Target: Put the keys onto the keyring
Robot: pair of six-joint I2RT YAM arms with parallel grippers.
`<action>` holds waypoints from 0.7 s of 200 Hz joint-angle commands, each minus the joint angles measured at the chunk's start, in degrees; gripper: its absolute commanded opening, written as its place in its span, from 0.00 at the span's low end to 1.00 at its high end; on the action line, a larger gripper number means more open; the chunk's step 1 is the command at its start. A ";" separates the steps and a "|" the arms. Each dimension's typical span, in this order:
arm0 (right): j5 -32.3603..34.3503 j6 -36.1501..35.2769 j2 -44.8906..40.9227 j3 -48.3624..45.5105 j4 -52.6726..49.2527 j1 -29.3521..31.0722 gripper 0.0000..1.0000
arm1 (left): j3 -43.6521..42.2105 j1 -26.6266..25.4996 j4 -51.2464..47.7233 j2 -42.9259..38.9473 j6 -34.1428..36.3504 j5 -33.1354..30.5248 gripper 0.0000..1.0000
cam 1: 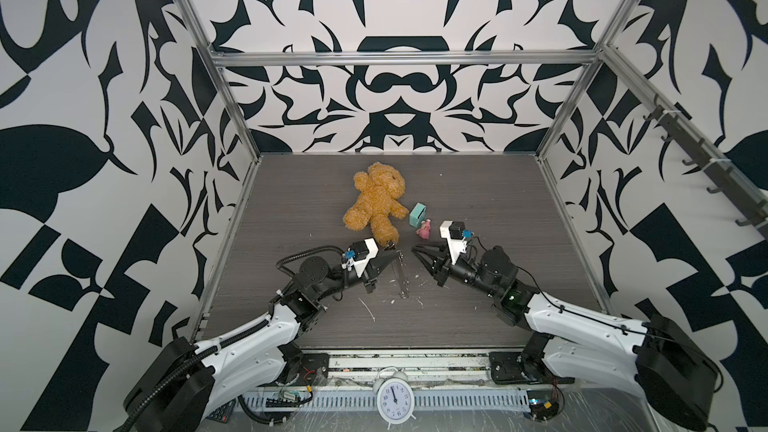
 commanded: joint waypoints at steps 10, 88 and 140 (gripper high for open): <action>3.00 -7.52 -1.15 1.90 -2.12 4.45 0.27 | 0.47 -0.13 1.99 -1.28 -0.27 -0.73 0.00; 4.44 -11.39 0.31 3.43 -4.07 8.08 0.33 | 0.93 -0.13 1.33 -1.19 0.06 -0.03 0.00; 7.72 -11.81 0.83 4.67 -6.78 8.70 0.36 | 1.32 -0.13 1.20 -0.67 0.08 2.00 0.00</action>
